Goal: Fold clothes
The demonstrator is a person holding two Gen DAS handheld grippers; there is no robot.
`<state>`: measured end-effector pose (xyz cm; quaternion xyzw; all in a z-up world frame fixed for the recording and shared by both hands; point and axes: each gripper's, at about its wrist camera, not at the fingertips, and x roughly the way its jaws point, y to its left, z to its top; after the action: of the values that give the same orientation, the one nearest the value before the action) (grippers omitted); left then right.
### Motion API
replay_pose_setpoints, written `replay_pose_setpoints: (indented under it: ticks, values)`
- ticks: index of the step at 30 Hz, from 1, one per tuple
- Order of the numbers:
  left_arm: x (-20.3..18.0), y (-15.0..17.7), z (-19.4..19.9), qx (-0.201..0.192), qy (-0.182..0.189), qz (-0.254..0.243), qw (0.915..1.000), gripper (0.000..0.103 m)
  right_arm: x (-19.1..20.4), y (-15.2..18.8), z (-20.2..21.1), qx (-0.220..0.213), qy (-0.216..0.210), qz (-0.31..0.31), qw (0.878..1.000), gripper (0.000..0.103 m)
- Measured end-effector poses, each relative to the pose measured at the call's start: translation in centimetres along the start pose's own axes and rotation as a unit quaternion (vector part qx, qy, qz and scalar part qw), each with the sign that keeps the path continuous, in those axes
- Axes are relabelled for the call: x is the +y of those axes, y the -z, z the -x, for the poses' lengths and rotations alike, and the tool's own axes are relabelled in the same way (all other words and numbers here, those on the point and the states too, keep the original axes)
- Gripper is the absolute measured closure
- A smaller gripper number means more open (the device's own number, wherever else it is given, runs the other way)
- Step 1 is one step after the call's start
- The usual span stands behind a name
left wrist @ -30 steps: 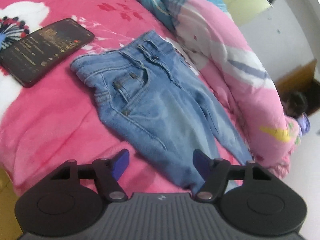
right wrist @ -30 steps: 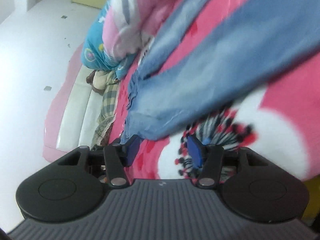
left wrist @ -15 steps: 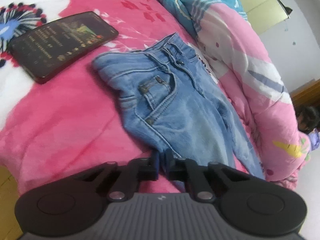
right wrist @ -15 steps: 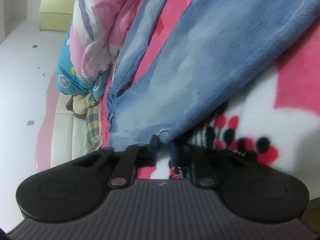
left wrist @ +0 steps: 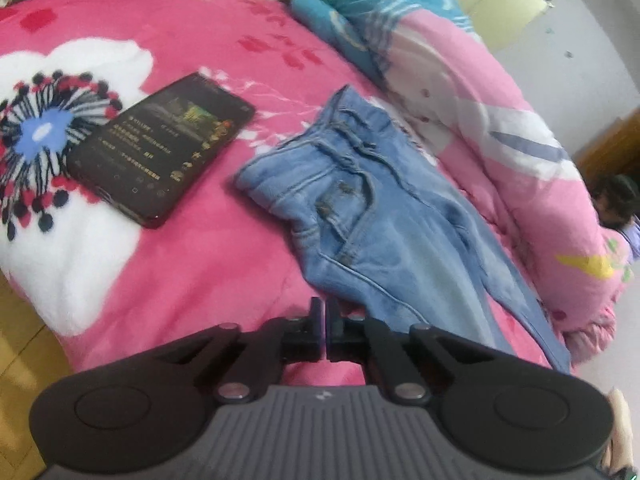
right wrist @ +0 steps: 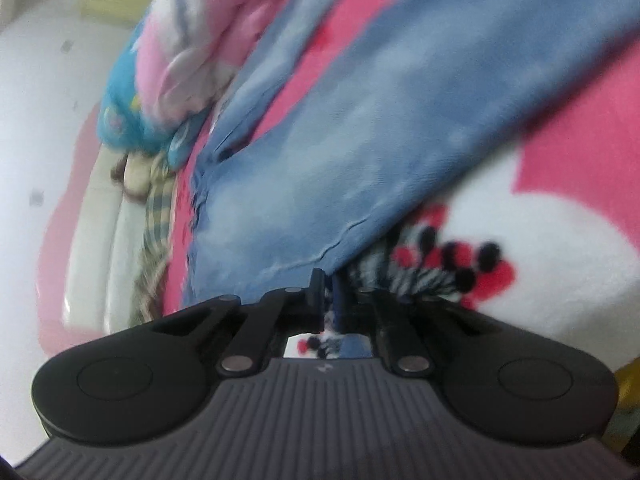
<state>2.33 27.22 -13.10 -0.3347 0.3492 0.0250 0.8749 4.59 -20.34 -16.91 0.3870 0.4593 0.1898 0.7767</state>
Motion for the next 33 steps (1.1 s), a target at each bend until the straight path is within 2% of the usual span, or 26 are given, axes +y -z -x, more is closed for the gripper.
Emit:
replay_pose_setpoints:
  ticks: [2, 5, 8, 10, 12, 13, 14, 15, 17, 18, 20, 22, 25, 27, 30, 31, 33]
  values:
    - [-1.4, 0.4, 0.9, -0.013, 0.005, -0.045, 0.9989, 0.075, 2.7, 0.4, 0.3, 0.006, -0.002, 0.073, 0.997, 0.098]
    - [-4.1, 0.9, 1.3, -0.037, 0.013, -0.116, 0.9925, 0.06, 7.4, 0.6, -1.0, -0.005, -0.005, 0.183, 0.983, 0.098]
    - [-6.7, 1.6, 0.1, -0.044, 0.026, -0.168, 0.9844, 0.055, 10.8, 0.0, -4.3, -0.023, -0.012, 0.253, 0.967, 0.097]
    - [-7.8, 2.2, -1.5, -0.041, 0.032, -0.195, 0.9794, 0.05, 11.6, -0.1, -7.5, -0.026, 0.008, 0.282, 0.959, 0.097]
    - [-8.5, 2.7, -3.4, -0.033, 0.025, -0.217, 0.9754, 0.05, 11.4, 0.3, -10.9, -0.012, 0.034, 0.303, 0.952, 0.097]
    - [-8.4, 3.1, -4.5, -0.02, -0.001, -0.224, 0.9744, 0.052, 11.1, 0.8, -12.5, 0.0, 0.047, 0.309, 0.95, 0.097]
    - [-8.1, 3.4, -5.3, -0.009, -0.024, -0.23, 0.973, 0.06, 10.8, 1.6, -13.6, 0.016, 0.051, 0.309, 0.949, 0.097]
    - [-7.6, 3.6, -5.2, -0.006, -0.025, -0.231, 0.9727, 0.062, 10.7, 3.0, -13.6, 0.014, 0.05, 0.321, 0.946, 0.098]
    - [-6.3, 3.9, -4.4, -0.011, -0.006, -0.228, 0.9736, 0.062, 11.4, 5.7, -12.4, -0.007, 0.059, 0.395, 0.917, 0.098]
    - [-5.8, 3.9, -4.0, -0.012, 0.002, -0.225, 0.9744, 0.062, 11.7, 6.3, -11.9, -0.006, 0.06, 0.409, 0.91, 0.098]
    - [-5.0, 3.8, -3.3, -0.01, 0.016, -0.217, 0.976, 0.062, 12.5, 5.6, -11.5, 0.006, 0.058, 0.413, 0.909, 0.098]
    - [-5.0, 3.8, -2.5, -0.012, 0.022, -0.215, 0.9762, 0.06, 13.6, 4.1, -11.0, -0.007, 0.049, 0.412, 0.91, 0.097]
    - [-5.8, 3.6, -0.9, -0.033, 0.031, -0.219, 0.9747, 0.053, 15.2, 2.5, -11.9, -0.043, 0.048, 0.431, 0.9, 0.097]
    - [-6.0, 3.0, -1.4, -0.035, 0.015, -0.221, 0.9745, 0.049, 15.3, 2.1, -13.8, -0.04, 0.045, 0.43, 0.901, 0.097]
    - [-6.1, 2.0, -2.6, -0.031, -0.02, -0.224, 0.9739, 0.049, 14.8, 4.8, -17.1, 0.009, 0.038, 0.441, 0.897, 0.098]
    - [-6.1, 1.7, -3.0, -0.03, -0.031, -0.225, 0.9735, 0.049, 14.5, 6.4, -16.9, 0.005, 0.036, 0.45, 0.892, 0.098]
    - [-6.1, 1.0, -3.9, -0.027, -0.054, -0.226, 0.9722, 0.049, 14.7, 8.3, -15.7, -0.003, 0.029, 0.482, 0.875, 0.098]
